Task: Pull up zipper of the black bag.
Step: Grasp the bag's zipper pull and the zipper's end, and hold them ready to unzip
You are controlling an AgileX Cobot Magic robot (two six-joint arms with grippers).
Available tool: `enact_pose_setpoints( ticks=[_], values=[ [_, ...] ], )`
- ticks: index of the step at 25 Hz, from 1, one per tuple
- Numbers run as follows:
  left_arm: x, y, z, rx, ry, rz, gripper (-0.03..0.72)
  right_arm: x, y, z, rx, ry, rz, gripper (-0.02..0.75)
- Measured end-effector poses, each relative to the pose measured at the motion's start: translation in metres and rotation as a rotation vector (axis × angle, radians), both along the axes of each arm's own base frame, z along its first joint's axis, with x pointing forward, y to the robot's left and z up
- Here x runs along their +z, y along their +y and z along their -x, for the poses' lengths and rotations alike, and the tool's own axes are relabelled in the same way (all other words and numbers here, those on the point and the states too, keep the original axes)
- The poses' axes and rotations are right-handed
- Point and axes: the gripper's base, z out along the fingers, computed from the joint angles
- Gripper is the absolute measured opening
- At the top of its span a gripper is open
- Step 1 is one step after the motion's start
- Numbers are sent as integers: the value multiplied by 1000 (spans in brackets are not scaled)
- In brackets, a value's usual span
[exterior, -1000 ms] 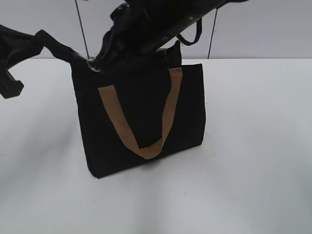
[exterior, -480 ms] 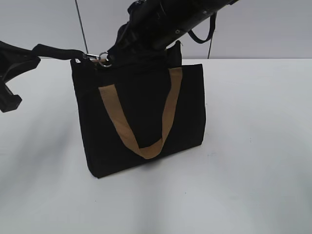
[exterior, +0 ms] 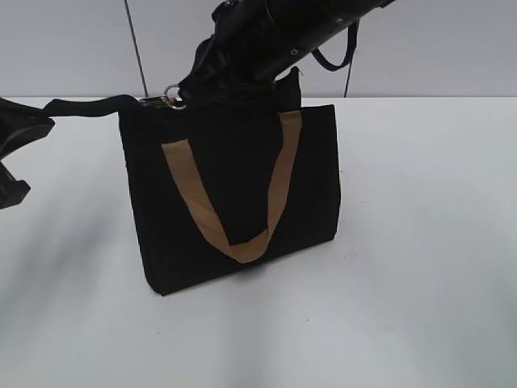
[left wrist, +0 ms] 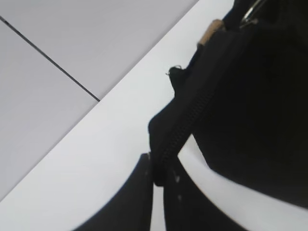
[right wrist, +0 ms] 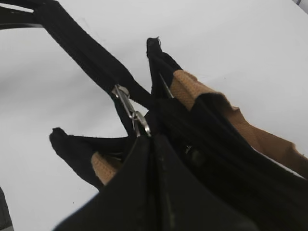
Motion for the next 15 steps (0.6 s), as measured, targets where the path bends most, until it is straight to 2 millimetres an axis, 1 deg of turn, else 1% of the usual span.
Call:
enact_pose_setpoints(
  ticks=[3, 7, 15],
  values=[
    [-4, 1, 2, 7, 13, -7, 24, -1, -1, -1, 6, -16, 24, -1],
    [-5, 1, 2, 10, 14, -8, 24, -2, -7, -5, 2, -33, 51, -1],
    [-8, 2, 3, 15, 24, -14, 24, -3, -24, -15, -37, -22, 62, -1]
  ],
)
